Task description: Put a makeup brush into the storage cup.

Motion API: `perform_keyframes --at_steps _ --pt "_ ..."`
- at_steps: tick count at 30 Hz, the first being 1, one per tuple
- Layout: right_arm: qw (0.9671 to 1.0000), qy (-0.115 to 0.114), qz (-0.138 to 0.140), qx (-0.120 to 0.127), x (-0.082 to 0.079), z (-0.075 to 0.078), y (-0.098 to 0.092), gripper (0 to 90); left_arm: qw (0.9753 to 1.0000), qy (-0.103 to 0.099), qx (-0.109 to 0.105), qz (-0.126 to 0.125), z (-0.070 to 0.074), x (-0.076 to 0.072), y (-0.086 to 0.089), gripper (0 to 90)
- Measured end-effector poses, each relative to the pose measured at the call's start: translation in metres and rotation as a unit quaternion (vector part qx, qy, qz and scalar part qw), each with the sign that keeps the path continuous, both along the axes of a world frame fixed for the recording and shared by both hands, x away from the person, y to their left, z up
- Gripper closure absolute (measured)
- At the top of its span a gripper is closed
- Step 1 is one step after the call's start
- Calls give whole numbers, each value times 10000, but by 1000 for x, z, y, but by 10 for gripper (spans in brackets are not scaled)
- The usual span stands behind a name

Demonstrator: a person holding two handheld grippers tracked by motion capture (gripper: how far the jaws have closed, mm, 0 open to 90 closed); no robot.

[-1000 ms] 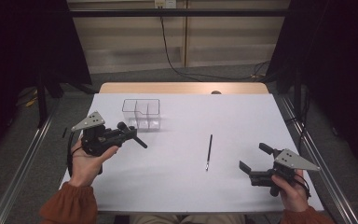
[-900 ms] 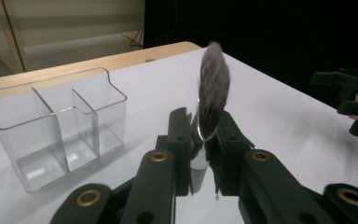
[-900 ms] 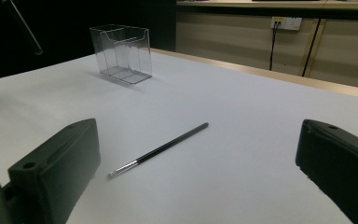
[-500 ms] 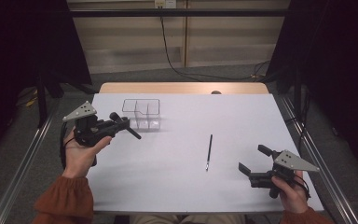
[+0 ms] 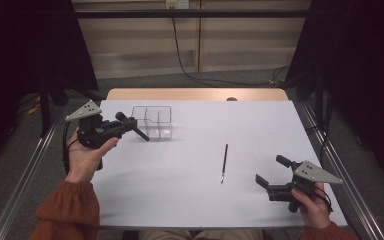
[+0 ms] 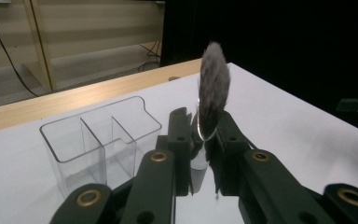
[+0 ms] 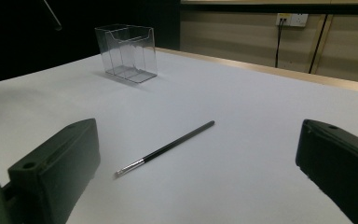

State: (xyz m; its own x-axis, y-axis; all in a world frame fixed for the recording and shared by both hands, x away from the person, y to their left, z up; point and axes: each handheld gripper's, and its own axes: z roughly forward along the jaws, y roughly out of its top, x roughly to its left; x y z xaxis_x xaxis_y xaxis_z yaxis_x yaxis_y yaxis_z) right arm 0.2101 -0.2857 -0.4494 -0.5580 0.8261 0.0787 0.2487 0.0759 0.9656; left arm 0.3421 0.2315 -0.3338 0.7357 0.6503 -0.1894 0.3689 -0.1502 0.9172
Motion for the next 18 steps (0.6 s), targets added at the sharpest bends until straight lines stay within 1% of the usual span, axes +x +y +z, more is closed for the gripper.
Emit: perform_keyframes --at_steps 2,3,4,6,8,9,12,14,18 --pt "10000 5 6 9 0 0 0 0 10000 -39 7 24 2 3 0 798" --pt "10000 4 10 16 0 0 0 0 10000 -46 -45 41 2 5 0 798" --pt "10000 -2 -8 26 0 0 0 0 10000 -41 -49 64 1 7 0 798" --pt "10000 -1 -16 44 0 0 0 0 9999 -25 35 102 0 11 -2 798" --pt "10000 5 -16 51 0 0 0 0 9999 -4 40 128 -1 14 -1 798" --pt "10000 -6 -19 41 0 0 0 0 9998 -30 51 170 -1 15 -2 798" --pt "10000 -2 -10 45 0 0 0 0 9997 -54 39 232 2 21 -1 798" --pt "10000 6 -4 51 0 0 0 0 9995 -48 91 286 3 24 0 798" --pt "10000 14 -9 64 0 0 0 0 9992 -101 155 349 7 32 1 799"
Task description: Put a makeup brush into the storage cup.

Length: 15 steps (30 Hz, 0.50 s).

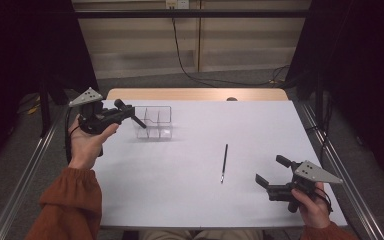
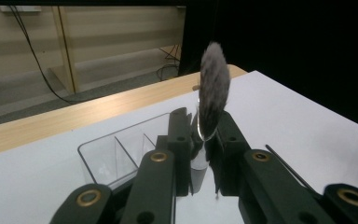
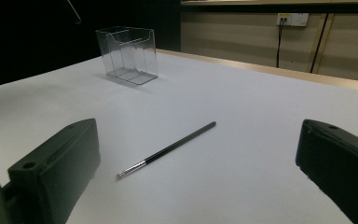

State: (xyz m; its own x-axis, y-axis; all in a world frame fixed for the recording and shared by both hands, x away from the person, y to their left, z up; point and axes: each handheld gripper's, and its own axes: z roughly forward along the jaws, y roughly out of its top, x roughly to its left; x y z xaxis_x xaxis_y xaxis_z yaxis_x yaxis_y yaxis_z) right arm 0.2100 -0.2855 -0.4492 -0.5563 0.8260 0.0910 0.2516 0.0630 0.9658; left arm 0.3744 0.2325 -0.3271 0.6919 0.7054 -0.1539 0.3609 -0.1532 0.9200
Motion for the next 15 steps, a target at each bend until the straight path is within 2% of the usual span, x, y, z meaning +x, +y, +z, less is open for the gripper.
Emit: perform_keyframes --at_steps 9,15 --pt "10000 43 -8 -16 1 -1 0 0 9994 -29 -92 329 6 18 6 799" --pt "10000 47 4 -38 1 -1 0 0 9990 -90 72 436 6 29 4 799"
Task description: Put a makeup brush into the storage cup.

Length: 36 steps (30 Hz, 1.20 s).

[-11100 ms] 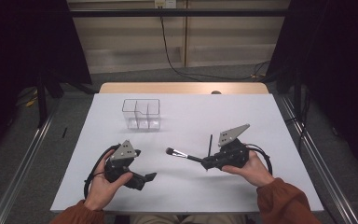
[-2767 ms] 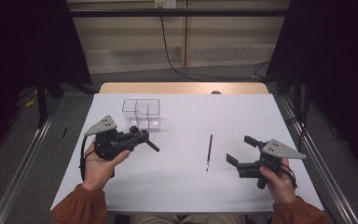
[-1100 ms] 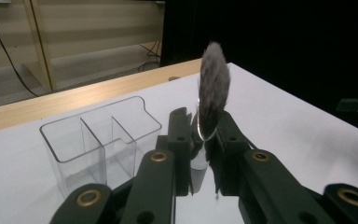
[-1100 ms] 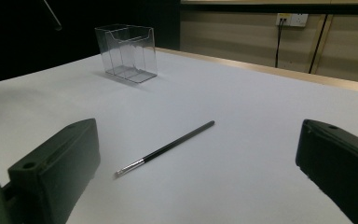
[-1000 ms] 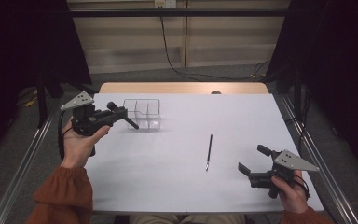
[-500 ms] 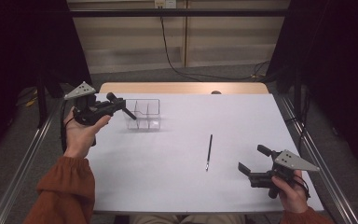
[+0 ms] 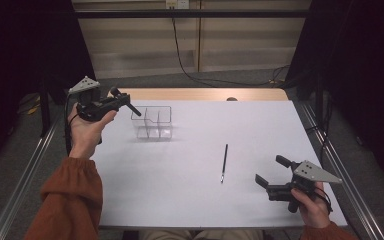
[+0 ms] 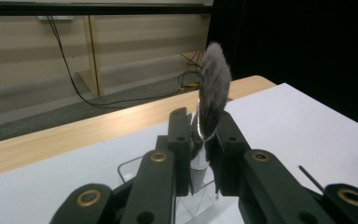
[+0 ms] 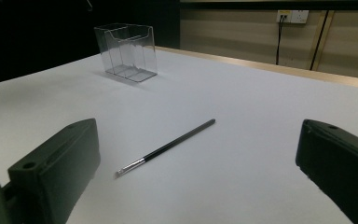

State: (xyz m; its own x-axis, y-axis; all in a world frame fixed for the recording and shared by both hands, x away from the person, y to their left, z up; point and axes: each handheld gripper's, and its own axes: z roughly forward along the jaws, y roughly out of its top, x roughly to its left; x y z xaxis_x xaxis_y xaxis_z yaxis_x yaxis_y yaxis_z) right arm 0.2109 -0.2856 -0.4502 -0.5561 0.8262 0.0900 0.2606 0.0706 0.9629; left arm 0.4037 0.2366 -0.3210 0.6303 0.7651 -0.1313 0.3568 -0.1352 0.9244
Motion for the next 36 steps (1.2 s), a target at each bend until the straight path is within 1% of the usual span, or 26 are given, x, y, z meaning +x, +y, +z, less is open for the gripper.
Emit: perform_keyframes --at_steps 2,3,4,5,9,10,11,14,17,22,28,32,36 --pt "10000 9 7 -26 0 0 0 0 10000 51 7 -2 -3 4 -1 799" --pt "10000 10 3 -35 0 0 0 0 10000 79 48 16 -4 6 -3 799" --pt "10000 15 7 -22 1 -1 0 0 9999 69 150 26 -6 7 -4 799" --pt "10000 13 1 -22 1 -1 0 0 9998 72 184 34 -7 9 -5 799" --pt "10000 19 -7 -19 1 -1 0 0 9998 80 165 87 -8 13 -5 799" --pt "10000 14 -10 -16 1 -1 0 0 9997 73 211 124 -9 14 -5 798" --pt "10000 21 -7 -10 1 -1 0 0 9996 106 205 133 -10 16 -5 799" --pt "10000 13 2 -21 1 -1 0 0 9993 156 293 170 -14 19 -5 798" --pt "10000 9 0 -26 1 -1 0 0 9992 174 318 189 -18 21 -7 799" --pt "10000 11 3 -19 1 -1 0 0 9990 203 371 153 -20 22 -9 799" --pt "10000 12 12 -20 0 -1 0 0 9984 259 485 152 -26 23 -9 799" --pt "10000 10 19 -29 1 -1 0 0 9983 289 474 184 -30 22 -9 798" --pt "10000 11 18 -31 1 -1 0 0 9979 315 531 171 -32 24 -9 799"
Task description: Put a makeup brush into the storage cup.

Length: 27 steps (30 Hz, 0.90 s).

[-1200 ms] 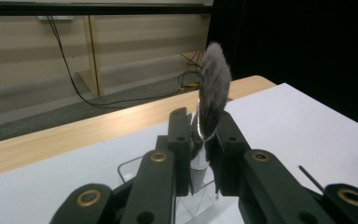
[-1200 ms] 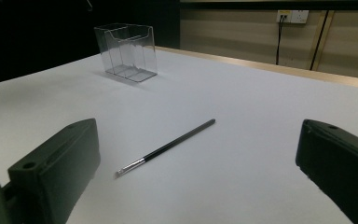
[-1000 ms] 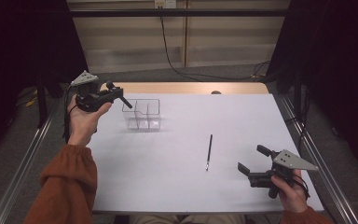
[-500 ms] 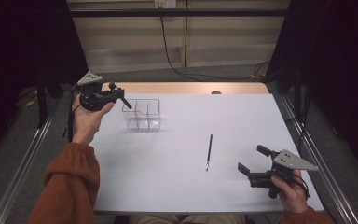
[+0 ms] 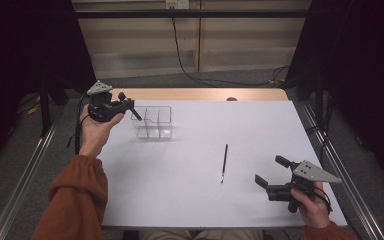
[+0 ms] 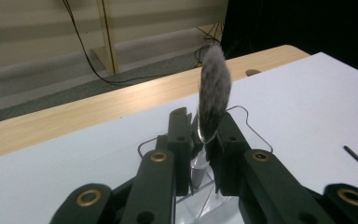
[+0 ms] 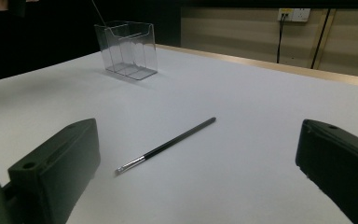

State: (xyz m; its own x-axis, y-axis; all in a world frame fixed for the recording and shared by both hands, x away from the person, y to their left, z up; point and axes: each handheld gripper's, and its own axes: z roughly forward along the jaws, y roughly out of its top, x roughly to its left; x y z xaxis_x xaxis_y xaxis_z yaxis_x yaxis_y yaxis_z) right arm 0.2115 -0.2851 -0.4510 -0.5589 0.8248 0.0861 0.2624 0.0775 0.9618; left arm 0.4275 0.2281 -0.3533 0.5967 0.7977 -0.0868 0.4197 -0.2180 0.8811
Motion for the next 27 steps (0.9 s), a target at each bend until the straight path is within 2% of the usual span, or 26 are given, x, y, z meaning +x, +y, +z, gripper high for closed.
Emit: perform_keyframes --at_steps 17,27 --pt "10000 13 5 0 0 0 0 0 9999 107 13 73 -14 10 -8 798" --pt "10000 25 15 7 0 -1 0 0 9998 135 123 82 -21 14 -12 798"
